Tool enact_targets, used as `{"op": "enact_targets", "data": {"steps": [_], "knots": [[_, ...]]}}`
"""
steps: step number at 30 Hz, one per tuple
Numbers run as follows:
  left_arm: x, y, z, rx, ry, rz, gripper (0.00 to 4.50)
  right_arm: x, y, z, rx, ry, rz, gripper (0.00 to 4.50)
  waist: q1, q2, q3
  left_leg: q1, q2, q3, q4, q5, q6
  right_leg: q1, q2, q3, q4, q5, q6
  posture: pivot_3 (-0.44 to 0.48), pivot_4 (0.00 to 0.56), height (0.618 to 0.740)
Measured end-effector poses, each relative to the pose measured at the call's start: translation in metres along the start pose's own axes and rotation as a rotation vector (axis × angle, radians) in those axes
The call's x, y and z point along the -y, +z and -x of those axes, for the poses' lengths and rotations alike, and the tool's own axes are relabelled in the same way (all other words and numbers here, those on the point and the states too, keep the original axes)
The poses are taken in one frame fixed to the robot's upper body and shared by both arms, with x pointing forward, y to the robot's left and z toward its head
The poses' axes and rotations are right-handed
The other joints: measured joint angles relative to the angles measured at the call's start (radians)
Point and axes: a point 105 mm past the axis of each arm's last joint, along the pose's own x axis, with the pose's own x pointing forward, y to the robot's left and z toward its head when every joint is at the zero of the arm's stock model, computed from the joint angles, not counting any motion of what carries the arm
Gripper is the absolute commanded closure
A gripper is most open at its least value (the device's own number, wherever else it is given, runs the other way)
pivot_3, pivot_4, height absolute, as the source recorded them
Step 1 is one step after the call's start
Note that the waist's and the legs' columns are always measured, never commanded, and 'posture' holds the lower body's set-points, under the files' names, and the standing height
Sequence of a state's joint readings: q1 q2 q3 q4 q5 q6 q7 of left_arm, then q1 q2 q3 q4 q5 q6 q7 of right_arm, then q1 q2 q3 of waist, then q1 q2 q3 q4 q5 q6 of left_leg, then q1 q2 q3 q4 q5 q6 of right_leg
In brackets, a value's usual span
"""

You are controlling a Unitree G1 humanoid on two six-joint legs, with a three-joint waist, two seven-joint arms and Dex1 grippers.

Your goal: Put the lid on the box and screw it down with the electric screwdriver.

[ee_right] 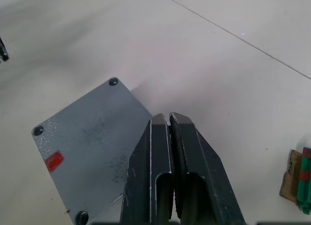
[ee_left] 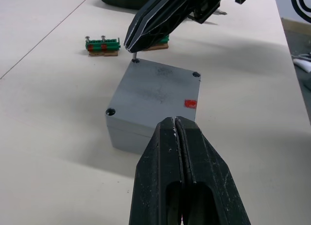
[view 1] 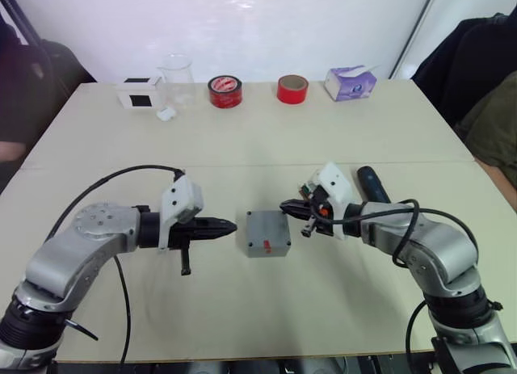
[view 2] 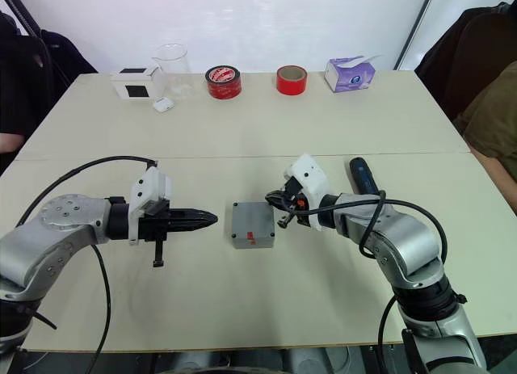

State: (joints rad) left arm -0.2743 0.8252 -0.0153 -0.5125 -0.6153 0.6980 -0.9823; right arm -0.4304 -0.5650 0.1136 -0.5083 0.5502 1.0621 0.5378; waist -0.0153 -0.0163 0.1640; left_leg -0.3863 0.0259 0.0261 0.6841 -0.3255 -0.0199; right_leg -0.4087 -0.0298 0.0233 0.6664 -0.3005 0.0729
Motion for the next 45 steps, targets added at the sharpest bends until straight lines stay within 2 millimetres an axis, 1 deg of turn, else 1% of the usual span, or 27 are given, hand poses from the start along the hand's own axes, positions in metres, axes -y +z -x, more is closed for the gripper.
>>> {"op": "enact_targets", "data": {"steps": [21,24,25,26,28,29,30,33,34,36,39,42,45], "knots": [[0.0,0.001,-0.001,0.001,0.014,0.003,4.5,0.004,-0.012,-0.004,-0.038,0.0,0.042,4.45,0.0,0.0,0.0,0.0,0.0,0.0,0.0,0.0,0.0,0.0,0.0,0.0,0.0,0.0,0.0,0.0,0.15,0.74],[-0.001,0.001,-0.001,0.0,0.017,0.004,4.5,0.003,-0.012,-0.005,-0.036,0.013,0.043,3.64,0.0,0.0,0.0,0.0,0.0,0.0,0.0,0.0,0.0,0.0,0.0,0.0,0.0,0.0,0.0,0.0,0.15,0.74],[-0.001,0.001,-0.001,0.0,0.017,0.004,4.5,0.002,-0.012,-0.005,-0.037,0.017,0.043,3.23,0.0,0.0,0.0,0.0,0.0,0.0,0.0,0.0,0.0,0.0,0.0,0.0,0.0,0.0,0.0,0.0,0.15,0.74],[-0.001,0.001,-0.001,0.0,0.018,0.004,4.5,0.001,-0.012,-0.005,-0.038,0.022,0.042,2.98,0.0,0.0,0.0,0.0,0.0,0.0,0.0,0.0,0.0,0.0,0.0,0.0,0.0,0.0,0.0,0.0,0.15,0.74],[-0.001,0.001,-0.001,0.0,0.018,0.004,4.5,0.001,-0.013,-0.004,-0.041,0.029,0.04,2.03,0.001,0.0,0.0,0.0,0.0,0.0,0.0,0.0,0.0,0.0,0.0,0.0,0.0,0.0,0.0,0.0,0.15,0.74],[-0.001,0.001,-0.001,0.0,0.018,0.004,4.5,0.001,-0.013,-0.004,-0.044,0.032,0.04,1.72,0.0,0.0,0.0,0.0,0.0,0.0,0.0,0.0,0.0,0.0,0.0,0.0,0.0,0.0,0.0,0.0,0.15,0.74],[-0.001,0.001,-0.001,0.0,0.018,0.004,4.5,0.001,-0.013,-0.004,-0.047,0.035,0.038,1.17,0.001,0.0,0.0,0.0,0.0,0.0,0.0,0.0,0.0,0.0,0.0,0.0,0.0,0.0,0.0,0.0,0.15,0.74],[0.0,0.002,-0.001,0.005,0.013,0.005,4.5,0.003,-0.01,0.003,-0.04,0.046,0.015,0.05,0.001,0.0,0.0,0.0,0.0,0.0,0.0,0.0,0.0,0.0,0.0,0.0,0.0,0.0,0.0,0.0,0.15,0.74],[0.001,0.003,-0.001,0.009,0.01,0.006,4.5,0.006,-0.007,0.007,-0.03,0.042,0.007,0.05,0.001,0.0,0.0,0.0,0.0,0.0,0.0,0.0,0.0,0.0,0.0,0.0,0.0,0.0,0.0,0.0,0.15,0.74],[0.002,0.006,-0.001,0.02,0.004,0.0,4.5,0.017,0.006,0.019,-0.01,0.011,0.002,0.05,0.001,0.0,0.0,0.0,0.0,0.0,0.0,0.0,0.0,0.0,-0.001,0.0,0.0,0.0,0.0,0.0,0.15,0.74],[0.001,0.015,0.0,0.048,0.0,-0.017,4.5,0.043,0.029,0.043,-0.009,-0.093,-0.01,0.05,0.001,0.0,0.0,0.0,0.0,0.0,0.0,0.0,0.0,0.0,-0.001,0.0,0.0,0.0,0.0,0.0,0.15,0.74],[0.004,0.028,0.0,0.087,-0.018,-0.049,4.5,0.075,0.033,0.07,-0.107,-0.21,-0.04,0.05,0.004,0.0,0.0,-0.001,0.0,0.0,0.0,0.0,0.0,0.0,-0.001,0.0,-0.001,0.0,0.0,0.0,0.15,0.74],[0.004,0.037,-0.001,0.105,-0.033,-0.065,4.5,0.103,0.028,0.094,-0.223,-0.318,-0.08,0.05,0.002,0.001,0.0,-0.001,-0.001,0.001,0.0,0.0,0.0,-0.001,-0.001,0.0,-0.002,0.0,0.0,0.0,0.15,0.74]]}}
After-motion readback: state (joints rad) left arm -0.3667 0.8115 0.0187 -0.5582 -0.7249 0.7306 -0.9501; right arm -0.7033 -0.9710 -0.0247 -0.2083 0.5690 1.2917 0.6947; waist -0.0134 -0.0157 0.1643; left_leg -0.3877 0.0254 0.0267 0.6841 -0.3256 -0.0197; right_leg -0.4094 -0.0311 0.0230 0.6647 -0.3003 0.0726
